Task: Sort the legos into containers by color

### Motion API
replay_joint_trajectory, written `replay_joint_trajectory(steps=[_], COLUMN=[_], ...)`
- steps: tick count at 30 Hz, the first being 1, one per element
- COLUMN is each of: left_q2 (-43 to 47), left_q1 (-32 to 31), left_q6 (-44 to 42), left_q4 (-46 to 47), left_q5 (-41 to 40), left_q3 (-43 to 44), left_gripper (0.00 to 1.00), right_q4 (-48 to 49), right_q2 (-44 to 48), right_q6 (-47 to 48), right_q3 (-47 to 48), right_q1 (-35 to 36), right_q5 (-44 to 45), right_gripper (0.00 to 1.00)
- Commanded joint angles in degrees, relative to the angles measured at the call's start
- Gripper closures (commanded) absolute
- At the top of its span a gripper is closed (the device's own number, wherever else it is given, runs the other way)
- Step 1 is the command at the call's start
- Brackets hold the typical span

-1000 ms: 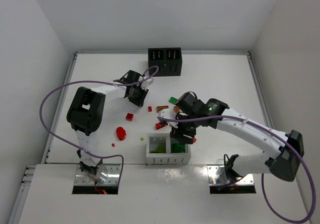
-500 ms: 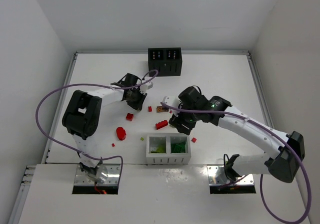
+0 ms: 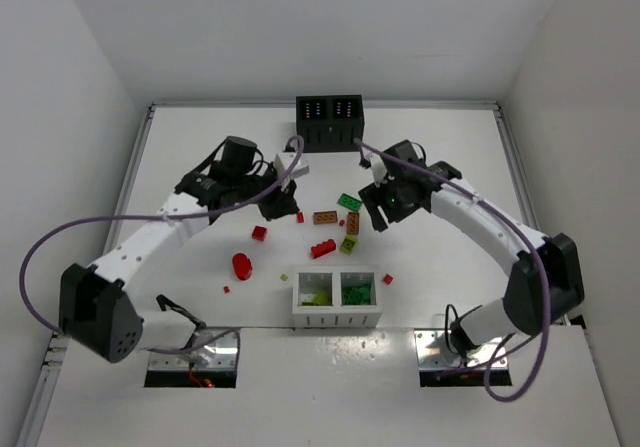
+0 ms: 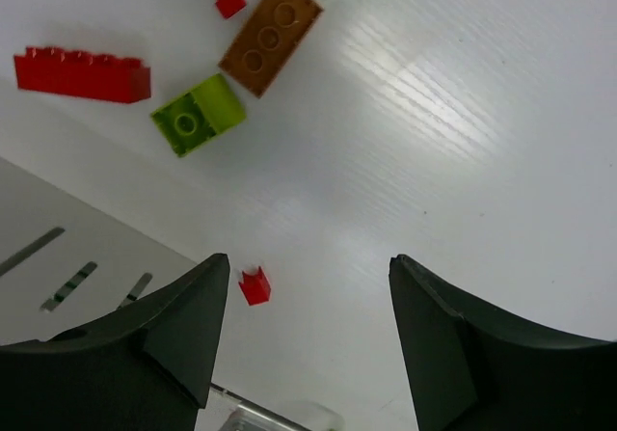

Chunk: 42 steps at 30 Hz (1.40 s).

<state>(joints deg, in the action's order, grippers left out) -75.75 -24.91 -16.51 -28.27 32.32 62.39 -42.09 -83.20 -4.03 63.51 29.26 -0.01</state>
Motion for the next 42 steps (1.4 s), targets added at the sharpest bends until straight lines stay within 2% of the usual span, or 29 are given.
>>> replay_joint_trajectory(steps=[1,4,10,14,21,23,26,30,33,38,42], left_q2=[5.6,8.9,10.4,8.3,3.8,2.4,1.8,1.8,1.8,3.8,8.9], left_q1=[-3.6,-7.8,-14.4,-19.3,-23.0,-23.0,-23.0,-23.0,-23.0,-23.0,-15.3], left_q6=[-6.3,-6.9,-10.3,-12.6,-16.7,-17.5,-18.1,-18.6,-18.6,-16.0,-7.5], left_q4=[-7.8,-11.9,-18.0,-22.6,-27.3,-27.8,-27.3,-26.8,-26.2,-22.5,-12.6], left_q5=[10.6,11.1,11.6,11.1,10.0,10.0,9.4,8.9,8.4,7.0,4.7], left_q3=[-1.1,-1.7,-0.6,0.5,5.0,5.5,5.5,5.5,5.5,5.5,4.1], left_gripper=[0.98,0.98,0.98,0.98,0.94,0.90,0.74,0.62,0.46,0.44,0.45], right_q4=[1.5,2.0,4.5,5.9,7.0,7.0,6.2,5.6,5.6,6.2,6.8], right_q2=[-4.6,-7.9,-15.7,-18.0,-20.8,-21.3,-21.3,-21.3,-21.3,-22.4,-23.0], right_q6=[-4.9,-4.4,0.1,1.4,4.2,4.9,8.2,10.7,11.5,13.6,15.9], right_q3=[6.4,11.0,18.2,20.1,20.6,20.6,20.6,19.2,17.9,17.4,16.8], right_q1=[-4.5,-5.7,-5.7,-5.7,-5.7,-5.7,-5.7,-5.1,-5.1,-4.6,-4.6], right_q5=[-5.9,-10.9,-12.0,-12.6,-13.9,-15.2,-16.3,-16.3,-15.8,-16.4,-17.0], right_gripper=[0.32,0.32,0.32,0.32,0.31,0.31,0.31,0.35,0.35,0.36,0.38])
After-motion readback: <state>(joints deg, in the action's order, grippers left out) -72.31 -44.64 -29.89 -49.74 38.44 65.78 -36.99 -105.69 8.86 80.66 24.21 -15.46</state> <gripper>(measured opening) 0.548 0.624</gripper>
